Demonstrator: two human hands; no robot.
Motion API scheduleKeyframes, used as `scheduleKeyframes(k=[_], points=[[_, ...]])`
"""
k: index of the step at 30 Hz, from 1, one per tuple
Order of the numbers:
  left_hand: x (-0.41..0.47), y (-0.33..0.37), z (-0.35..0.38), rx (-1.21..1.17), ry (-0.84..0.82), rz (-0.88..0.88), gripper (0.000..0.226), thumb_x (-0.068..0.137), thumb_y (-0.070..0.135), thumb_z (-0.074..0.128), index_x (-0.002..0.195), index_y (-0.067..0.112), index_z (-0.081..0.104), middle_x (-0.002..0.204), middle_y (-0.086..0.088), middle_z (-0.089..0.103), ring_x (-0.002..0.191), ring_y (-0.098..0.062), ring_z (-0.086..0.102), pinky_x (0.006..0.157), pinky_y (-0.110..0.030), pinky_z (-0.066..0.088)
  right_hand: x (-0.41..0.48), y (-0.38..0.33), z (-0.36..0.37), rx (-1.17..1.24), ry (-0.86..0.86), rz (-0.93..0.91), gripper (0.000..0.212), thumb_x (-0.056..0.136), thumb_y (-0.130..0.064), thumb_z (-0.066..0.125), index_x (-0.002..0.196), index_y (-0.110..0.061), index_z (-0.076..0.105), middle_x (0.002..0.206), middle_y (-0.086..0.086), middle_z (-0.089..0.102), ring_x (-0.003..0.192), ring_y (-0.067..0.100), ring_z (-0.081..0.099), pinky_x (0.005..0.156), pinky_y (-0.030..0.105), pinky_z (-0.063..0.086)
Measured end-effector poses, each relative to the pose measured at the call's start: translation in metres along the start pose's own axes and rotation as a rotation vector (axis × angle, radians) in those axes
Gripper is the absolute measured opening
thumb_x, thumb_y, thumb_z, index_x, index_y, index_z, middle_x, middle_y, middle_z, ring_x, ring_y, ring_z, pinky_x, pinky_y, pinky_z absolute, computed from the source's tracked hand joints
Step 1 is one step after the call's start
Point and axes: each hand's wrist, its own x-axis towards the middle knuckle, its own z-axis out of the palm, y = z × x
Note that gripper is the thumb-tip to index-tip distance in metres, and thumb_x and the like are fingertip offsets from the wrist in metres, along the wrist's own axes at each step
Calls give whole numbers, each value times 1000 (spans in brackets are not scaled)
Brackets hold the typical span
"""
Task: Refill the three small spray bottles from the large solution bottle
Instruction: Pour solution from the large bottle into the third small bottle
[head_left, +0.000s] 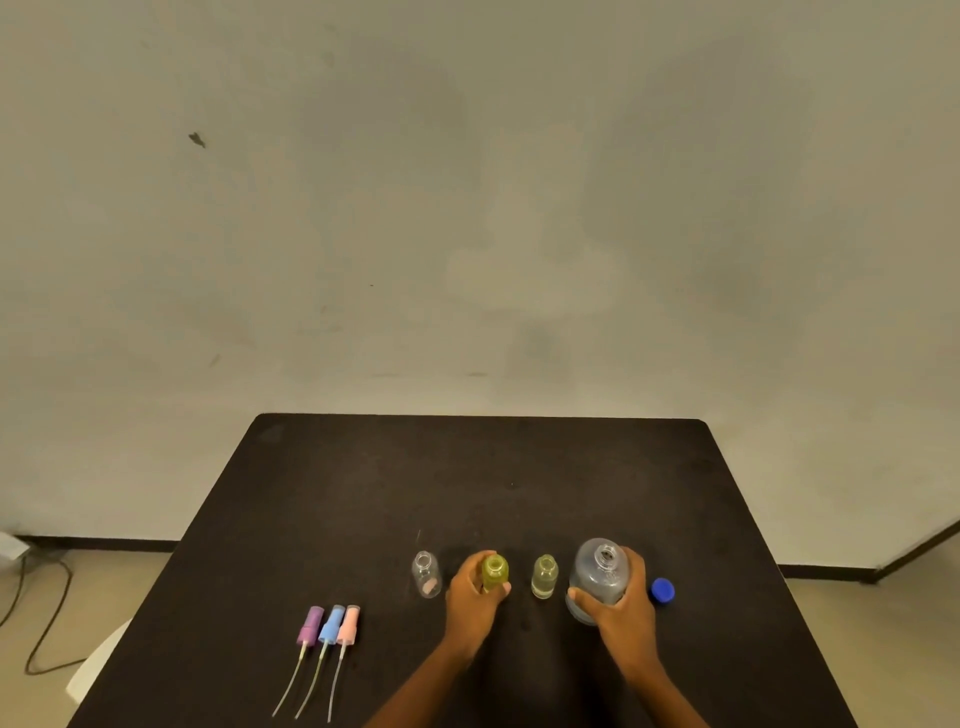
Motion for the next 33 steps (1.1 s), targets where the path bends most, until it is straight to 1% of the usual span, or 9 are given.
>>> scheduleKeyframes(k=[5, 10, 13, 16, 17, 19, 21, 24, 33], points=[[-1, 1, 1, 11, -4, -4, 46, 76, -4, 68, 105, 30, 57, 110, -3, 65, 109, -22, 61, 97, -37, 49, 0, 0, -1, 3, 7, -18, 77, 61, -2, 81, 122, -22, 38, 104, -15, 50, 98, 8, 50, 89, 27, 41], [-12, -4, -6, 56, -33, -92, 78, 78, -5, 67, 145, 11, 29, 144, -3, 42, 135, -21, 37, 111, -34, 32, 0, 2, -1, -4, 17, -48, 77, 60, -3, 82, 123, -18, 41, 111, -3, 53, 104, 14, 52, 89, 27, 40], [-26, -18, -17, 39, 150, -165, 55, 84, 0, 63, 135, 9, 45, 136, -7, 52, 127, -24, 48, 108, -34, 36, 0, 3, 0, 3, 3, -48, 77, 61, -2, 81, 122, -21, 39, 111, -4, 53, 105, 15, 51, 92, 29, 40], [-40, -37, -33, -93, 424, -261, 18, 82, 11, 65, 97, 21, 63, 110, -12, 68, 99, -28, 63, 97, -45, 47, -1, 3, 0, 17, -4, -30, 80, 62, -2, 81, 126, -20, 37, 113, -3, 52, 106, 14, 50, 94, 31, 39], [-42, -40, -39, -126, 491, -274, 17, 81, 11, 67, 90, 23, 60, 106, -13, 68, 95, -28, 63, 94, -44, 48, -1, 3, 0, 18, -8, -23, 82, 62, -2, 81, 128, -19, 36, 114, -2, 51, 107, 14, 49, 95, 31, 39], [-39, -37, -47, -146, 556, -268, 28, 79, 7, 70, 102, 15, 57, 112, -12, 63, 97, -26, 60, 90, -34, 45, -1, 4, 0, 14, -7, -19, 83, 62, -2, 81, 130, -17, 36, 115, -2, 50, 109, 14, 48, 96, 32, 38], [-32, -27, -52, -108, 540, -206, 55, 77, 4, 72, 126, 7, 49, 123, -14, 55, 103, -24, 55, 88, -35, 44, -1, 4, 0, 2, -1, -21, 81, 62, -2, 81, 129, -17, 36, 115, -2, 50, 110, 16, 48, 96, 33, 38], [-19, -16, -54, -23, 441, -121, 74, 74, 7, 75, 138, 10, 39, 135, -13, 46, 120, -28, 48, 100, -43, 42, -1, 4, 0, -11, 2, -19, 82, 62, -2, 80, 130, -14, 36, 119, 2, 51, 114, 20, 48, 101, 39, 38], [-1, -10, -53, -18, 352, -126, 45, 78, 6, 71, 120, 8, 56, 120, -13, 61, 110, -23, 57, 91, -30, 42, -2, 1, -1, -7, -6, -16, 82, 62, -2, 80, 129, -16, 36, 116, -1, 49, 111, 15, 47, 100, 36, 37]])
